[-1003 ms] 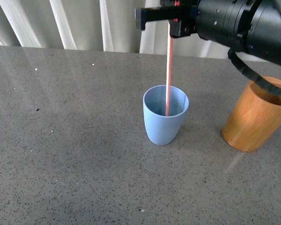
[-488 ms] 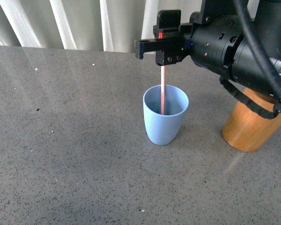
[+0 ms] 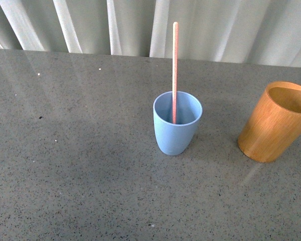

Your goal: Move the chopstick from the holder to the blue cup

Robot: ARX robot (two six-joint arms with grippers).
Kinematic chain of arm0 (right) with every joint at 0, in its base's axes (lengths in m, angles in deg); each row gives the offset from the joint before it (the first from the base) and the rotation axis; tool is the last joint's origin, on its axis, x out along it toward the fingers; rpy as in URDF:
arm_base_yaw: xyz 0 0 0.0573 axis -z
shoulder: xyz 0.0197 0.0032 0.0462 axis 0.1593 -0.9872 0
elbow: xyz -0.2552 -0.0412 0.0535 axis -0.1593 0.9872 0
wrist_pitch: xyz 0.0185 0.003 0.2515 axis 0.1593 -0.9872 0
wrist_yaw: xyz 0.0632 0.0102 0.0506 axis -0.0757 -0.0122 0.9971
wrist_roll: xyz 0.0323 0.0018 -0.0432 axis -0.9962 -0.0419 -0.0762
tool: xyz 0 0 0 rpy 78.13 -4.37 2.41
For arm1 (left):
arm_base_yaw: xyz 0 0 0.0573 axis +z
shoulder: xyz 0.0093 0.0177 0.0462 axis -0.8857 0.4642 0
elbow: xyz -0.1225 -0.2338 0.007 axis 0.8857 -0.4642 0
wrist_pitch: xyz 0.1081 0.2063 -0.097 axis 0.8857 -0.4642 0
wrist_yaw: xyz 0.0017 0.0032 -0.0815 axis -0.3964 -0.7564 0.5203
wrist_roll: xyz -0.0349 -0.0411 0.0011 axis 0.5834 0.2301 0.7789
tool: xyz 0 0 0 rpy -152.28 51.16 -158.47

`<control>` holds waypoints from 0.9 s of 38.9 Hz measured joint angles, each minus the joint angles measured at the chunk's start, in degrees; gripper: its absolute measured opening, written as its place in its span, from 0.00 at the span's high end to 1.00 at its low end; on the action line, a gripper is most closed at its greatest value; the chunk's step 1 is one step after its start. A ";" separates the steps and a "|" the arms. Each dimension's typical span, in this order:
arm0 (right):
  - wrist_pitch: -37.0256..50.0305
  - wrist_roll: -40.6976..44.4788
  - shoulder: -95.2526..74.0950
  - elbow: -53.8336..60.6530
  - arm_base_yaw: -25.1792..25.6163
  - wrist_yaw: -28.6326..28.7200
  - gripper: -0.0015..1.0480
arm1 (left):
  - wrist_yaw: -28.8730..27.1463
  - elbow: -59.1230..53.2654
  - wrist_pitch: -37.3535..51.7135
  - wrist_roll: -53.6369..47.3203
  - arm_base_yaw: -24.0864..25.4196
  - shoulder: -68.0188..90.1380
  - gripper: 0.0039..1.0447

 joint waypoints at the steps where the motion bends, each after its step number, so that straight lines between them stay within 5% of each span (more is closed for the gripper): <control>1: -4.22 0.20 4.76 1.86 1.75 -1.14 0.10 | -0.02 0.00 0.00 0.00 0.00 0.00 0.06; 8: -32.63 3.08 32.63 12.79 12.41 -3.63 0.10 | -0.02 0.00 0.00 0.00 0.02 0.00 0.06; 11: -37.09 3.54 37.53 13.99 13.46 -3.91 0.10 | -0.02 0.00 0.00 0.00 0.00 0.00 0.06; 14: -34.58 3.96 39.32 14.78 13.81 -1.51 0.12 | 0.02 0.00 0.00 0.00 0.00 0.00 0.06; 18: -19.10 4.57 42.05 21.20 14.21 9.66 0.29 | -0.04 0.00 0.00 0.00 0.00 0.00 0.06; 28: -17.40 4.90 48.09 26.18 14.29 10.36 0.78 | 0.00 0.00 0.00 0.02 0.00 -0.02 0.06; 33: -18.43 4.92 50.45 27.06 14.29 10.38 0.98 | -0.02 0.00 0.00 0.00 0.00 -0.02 0.06; 35: -18.95 5.09 51.39 27.41 14.29 10.38 0.99 | -0.02 0.00 0.00 0.00 0.02 -0.02 0.06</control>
